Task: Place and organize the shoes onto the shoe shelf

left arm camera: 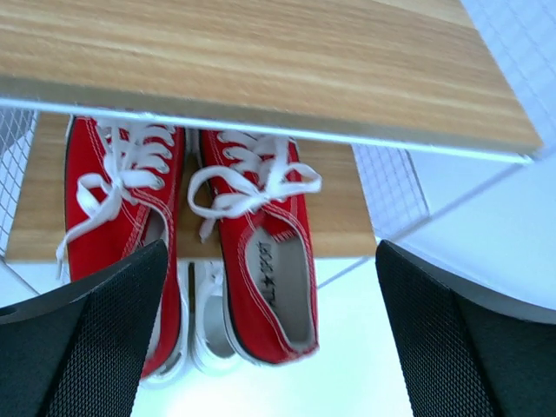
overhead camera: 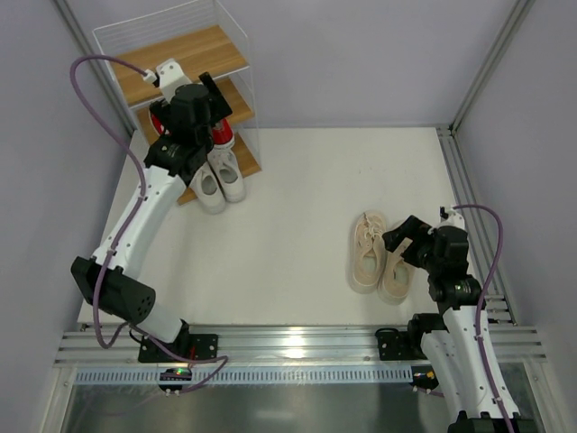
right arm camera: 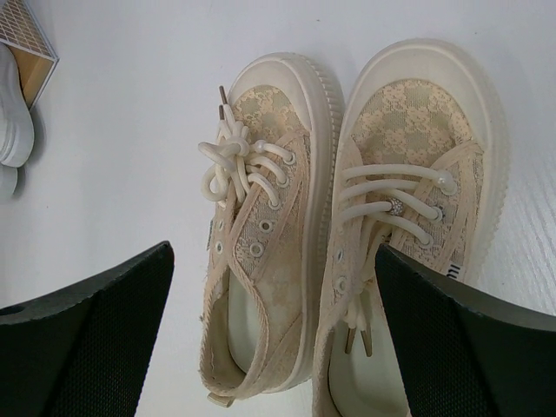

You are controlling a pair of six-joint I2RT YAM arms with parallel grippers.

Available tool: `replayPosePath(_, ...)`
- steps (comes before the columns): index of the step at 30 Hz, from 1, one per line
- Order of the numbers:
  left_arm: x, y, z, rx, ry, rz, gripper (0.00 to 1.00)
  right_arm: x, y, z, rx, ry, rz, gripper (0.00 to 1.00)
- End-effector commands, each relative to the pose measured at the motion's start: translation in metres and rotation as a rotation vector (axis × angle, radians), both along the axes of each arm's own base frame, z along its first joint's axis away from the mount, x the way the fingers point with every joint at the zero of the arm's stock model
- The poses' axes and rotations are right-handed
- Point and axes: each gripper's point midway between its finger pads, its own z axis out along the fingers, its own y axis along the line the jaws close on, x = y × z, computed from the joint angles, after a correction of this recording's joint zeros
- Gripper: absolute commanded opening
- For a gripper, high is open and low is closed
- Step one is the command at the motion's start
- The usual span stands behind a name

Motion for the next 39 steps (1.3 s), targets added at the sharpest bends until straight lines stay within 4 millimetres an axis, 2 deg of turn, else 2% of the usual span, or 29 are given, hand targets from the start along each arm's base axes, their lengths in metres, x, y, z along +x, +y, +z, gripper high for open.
replayPosePath(1,-0.028,0.0,0.03,-0.04,-0.077,0.019,1.0,0.005,0.002,0.012,0.01,-0.054,0.008,0.97)
replayPosePath(5,-0.044,-0.007,0.022,-0.051,-0.05,0.008,1.0,0.004,0.003,0.013,0.011,-0.059,0.009,0.97)
replayPosePath(10,-0.074,-0.031,0.013,-0.089,-0.002,-0.048,1.0,0.003,0.004,0.017,0.024,-0.075,0.007,0.97)
replayPosePath(12,-0.086,-0.048,0.002,-0.095,0.021,-0.089,1.0,0.002,0.003,0.018,0.024,-0.077,0.002,0.97)
replayPosePath(13,-0.094,-0.053,0.006,-0.107,0.006,-0.109,1.0,0.001,0.003,0.018,0.023,-0.077,-0.001,0.97)
replayPosePath(14,-0.103,-0.069,0.002,-0.106,0.013,-0.154,1.0,0.0,0.002,0.02,0.021,-0.083,-0.005,0.97)
replayPosePath(15,-0.109,-0.076,-0.008,-0.097,0.033,-0.17,1.0,0.0,-0.001,0.021,0.014,-0.084,-0.021,0.97)
replayPosePath(16,-0.117,-0.082,-0.009,-0.102,0.03,-0.194,1.0,-0.002,-0.002,0.02,0.014,-0.079,-0.03,0.97)
replayPosePath(17,-0.128,-0.101,-0.013,-0.099,0.042,-0.254,1.0,-0.003,-0.004,0.025,0.013,-0.095,-0.041,0.97)
replayPosePath(18,-0.134,-0.11,-0.026,-0.083,0.068,-0.283,1.0,-0.004,-0.007,0.028,0.006,-0.107,-0.06,0.97)
replayPosePath(20,-0.154,-0.136,-0.037,-0.076,0.092,-0.372,1.0,-0.006,-0.013,0.039,0.004,-0.135,-0.1,0.97)
replayPosePath(21,-0.161,-0.148,-0.058,-0.054,0.128,-0.418,1.0,-0.007,-0.022,0.042,-0.013,-0.141,-0.153,0.97)
replayPosePath(22,-0.175,-0.178,-0.063,-0.073,0.131,-0.537,1.0,-0.01,-0.03,0.048,-0.017,-0.142,-0.212,0.97)
replayPosePath(23,-0.183,-0.192,-0.074,-0.065,0.147,-0.592,1.0,-0.013,-0.037,0.052,-0.027,-0.147,-0.253,0.97)
replayPosePath(24,-0.194,-0.205,-0.097,-0.043,0.186,-0.648,1.0,-0.019,-0.054,0.049,-0.057,-0.124,-0.347,0.97)
replayPosePath(25,-0.211,-0.232,-0.104,-0.048,0.182,-0.745,1.0,-0.02,-0.06,0.06,-0.058,-0.139,-0.388,0.97)
replayPosePath(27,-0.227,-0.256,-0.138,-0.001,0.231,-0.817,1.0,-0.026,-0.074,0.064,-0.091,-0.124,-0.469,0.97)
replayPosePath(28,-0.244,-0.276,-0.146,0.008,0.246,-0.898,1.0,-0.026,-0.077,0.072,-0.094,-0.134,-0.486,0.97)
replayPosePath(29,-0.249,-0.289,-0.163,0.046,0.272,-0.927,1.0,-0.027,-0.079,0.075,-0.104,-0.132,-0.49,0.97)
replayPosePath(30,-0.265,-0.303,-0.17,0.068,0.284,-0.971,1.0,-0.027,-0.08,0.072,-0.114,-0.103,-0.498,0.97)
replayPosePath(31,-0.27,-0.311,-0.176,0.08,0.292,-0.994,1.0,-0.028,-0.085,0.08,-0.127,-0.108,-0.523,0.97)
replayPosePath(32,-0.278,-0.323,-0.181,0.089,0.294,-1.037,1.0,-0.029,-0.088,0.081,-0.136,-0.098,-0.539,0.97)
replayPosePath(33,-0.285,-0.333,-0.196,0.113,0.316,-1.059,1.0,-0.032,-0.091,0.081,-0.144,-0.083,-0.555,0.97)
replayPosePath(35,-0.305,-0.353,-0.205,0.116,0.323,-1.129,1.0,-0.034,-0.098,0.086,-0.158,-0.081,-0.596,0.97)
replayPosePath(36,-0.309,-0.36,-0.219,0.135,0.346,-1.141,1.0,-0.035,-0.099,0.086,-0.162,-0.079,-0.605,0.97)
replayPosePath(39,-0.322,-0.376,-0.236,0.132,0.372,-1.177,1.0,-0.043,-0.107,0.097,-0.166,-0.092,-0.662,0.97)
